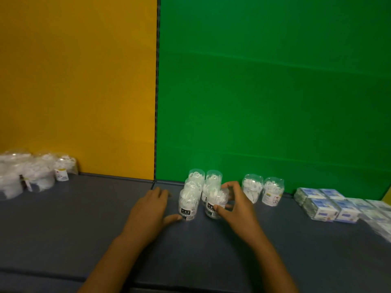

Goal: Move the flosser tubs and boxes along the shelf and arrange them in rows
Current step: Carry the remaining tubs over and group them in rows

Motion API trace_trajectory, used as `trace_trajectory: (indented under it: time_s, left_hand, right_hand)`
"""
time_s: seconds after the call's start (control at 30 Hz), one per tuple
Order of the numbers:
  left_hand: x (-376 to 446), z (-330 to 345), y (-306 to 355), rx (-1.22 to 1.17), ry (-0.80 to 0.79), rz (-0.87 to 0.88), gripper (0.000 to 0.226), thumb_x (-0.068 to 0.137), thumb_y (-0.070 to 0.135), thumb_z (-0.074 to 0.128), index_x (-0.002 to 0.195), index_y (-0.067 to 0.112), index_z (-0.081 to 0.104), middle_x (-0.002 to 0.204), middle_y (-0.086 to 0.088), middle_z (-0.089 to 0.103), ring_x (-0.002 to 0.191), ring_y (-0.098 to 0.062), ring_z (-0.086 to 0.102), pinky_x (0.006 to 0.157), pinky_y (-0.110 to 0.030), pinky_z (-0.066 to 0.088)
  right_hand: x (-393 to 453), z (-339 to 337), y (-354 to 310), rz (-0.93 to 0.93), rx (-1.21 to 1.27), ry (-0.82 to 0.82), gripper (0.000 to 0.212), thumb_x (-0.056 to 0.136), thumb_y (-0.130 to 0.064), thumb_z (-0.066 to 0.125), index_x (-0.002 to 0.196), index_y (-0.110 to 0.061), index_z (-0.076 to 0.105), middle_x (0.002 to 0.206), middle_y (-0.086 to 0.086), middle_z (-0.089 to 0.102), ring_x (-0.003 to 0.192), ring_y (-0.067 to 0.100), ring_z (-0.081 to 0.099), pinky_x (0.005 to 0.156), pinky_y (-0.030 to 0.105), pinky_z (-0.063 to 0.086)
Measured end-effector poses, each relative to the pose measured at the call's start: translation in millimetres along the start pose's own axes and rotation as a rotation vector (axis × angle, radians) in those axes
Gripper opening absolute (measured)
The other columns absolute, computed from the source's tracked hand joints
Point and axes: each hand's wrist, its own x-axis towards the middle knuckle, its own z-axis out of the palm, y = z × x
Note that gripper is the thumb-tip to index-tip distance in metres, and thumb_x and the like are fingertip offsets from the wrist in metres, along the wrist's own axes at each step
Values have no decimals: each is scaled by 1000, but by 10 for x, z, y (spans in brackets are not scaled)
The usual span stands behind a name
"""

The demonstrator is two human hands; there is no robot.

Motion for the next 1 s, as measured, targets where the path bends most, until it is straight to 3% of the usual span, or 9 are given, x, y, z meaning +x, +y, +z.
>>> trace_trajectory:
  time_s: [0.17, 0.47, 0.53, 0.6, 0.67, 0.8, 1.0]
  left_hand:
    - [-36, -88, 55, 79, 70, -8, 68, 81, 66, 53, 132, 22, 45, 130, -1, 50, 117, -19, 49, 93, -32, 44]
    - [-199, -115, 64, 89, 93, -22, 60, 83, 64, 53, 129, 26, 46, 125, 1, 51, 113, -18, 49, 90, -30, 44]
    - [-235, -157, 36, 78, 94, -30, 59, 84, 63, 54, 130, 26, 46, 127, 2, 50, 114, -17, 49, 90, -29, 44]
    - [-274, -206, -29, 77, 98, -44, 59, 85, 62, 53, 131, 26, 45, 127, 3, 49, 115, -16, 48, 89, -28, 43]
    - [-319, -259, -115, 69, 109, -62, 59, 84, 62, 54, 130, 26, 46, 126, 2, 50, 113, -17, 49, 87, -29, 44]
    - [-469, -394, -333, 68, 125, -94, 55, 86, 61, 53, 128, 25, 46, 125, 3, 49, 113, -17, 49, 86, -29, 45]
    - [-810, -729, -912, 80, 144, -132, 54, 87, 59, 53, 128, 25, 47, 124, 2, 51, 112, -19, 50, 87, -33, 47]
  right_hand:
    - [-4, 112, 134, -49, -8, -29, 53, 73, -6, 77, 106, -35, 47, 111, -10, 59, 99, 8, 62, 82, 38, 58]
    - [-39, 162, 174, -53, -25, -66, 50, 77, -8, 74, 105, -35, 44, 114, -6, 57, 98, 11, 62, 82, 40, 57]
    - [-41, 149, 136, -53, -63, -87, 50, 78, -9, 73, 106, -37, 43, 115, -5, 54, 101, 13, 60, 85, 35, 55]
    - [-41, 129, 92, -57, -130, -120, 48, 80, -10, 73, 107, -37, 43, 115, -3, 51, 102, 13, 55, 83, 21, 47]
    - [-43, 120, 15, -70, -206, -108, 43, 82, -16, 73, 110, -32, 45, 116, -2, 47, 103, 13, 49, 80, 20, 39]
    - [-32, 229, -301, -202, -316, 3, 39, 86, -26, 69, 119, -25, 49, 124, -4, 44, 114, 15, 44, 93, 27, 39]
    - [-56, 715, -972, -304, -546, -83, 49, 95, -48, 53, 134, -21, 43, 134, -1, 47, 123, 19, 44, 100, 33, 41]
